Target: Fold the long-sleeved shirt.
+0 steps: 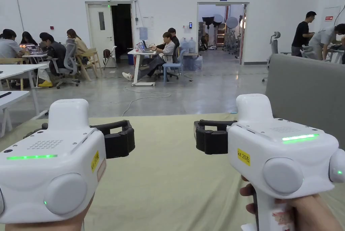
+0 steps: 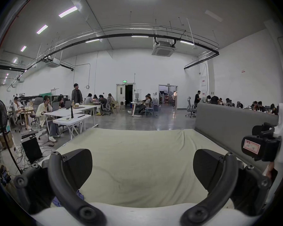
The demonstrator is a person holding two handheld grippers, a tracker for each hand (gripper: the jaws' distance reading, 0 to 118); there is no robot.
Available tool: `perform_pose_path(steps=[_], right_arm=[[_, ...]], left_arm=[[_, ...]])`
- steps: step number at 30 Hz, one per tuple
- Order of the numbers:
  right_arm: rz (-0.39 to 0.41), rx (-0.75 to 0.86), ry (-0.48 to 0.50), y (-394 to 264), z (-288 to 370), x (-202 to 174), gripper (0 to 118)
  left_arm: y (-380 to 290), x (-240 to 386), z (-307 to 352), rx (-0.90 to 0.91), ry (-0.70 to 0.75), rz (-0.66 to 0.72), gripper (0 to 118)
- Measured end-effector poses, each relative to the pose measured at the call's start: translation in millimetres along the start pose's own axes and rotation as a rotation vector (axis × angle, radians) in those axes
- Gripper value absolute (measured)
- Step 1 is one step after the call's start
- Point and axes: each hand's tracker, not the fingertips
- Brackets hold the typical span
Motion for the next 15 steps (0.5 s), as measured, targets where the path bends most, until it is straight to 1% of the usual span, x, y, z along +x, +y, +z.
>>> perform_pose_path(steps=[5,15], right_arm=[[-0.02,0.004,0.003,0.5,5.8,2.5,118],[-0.025,0.007,0.015,0.9,10.6,3.4,118]], left_arm=[[0.3,1.1,2.3,0.012,0.011,-0.028,118],[4.8,2.6,9.0,0.023,-0.011,-0.014,118]])
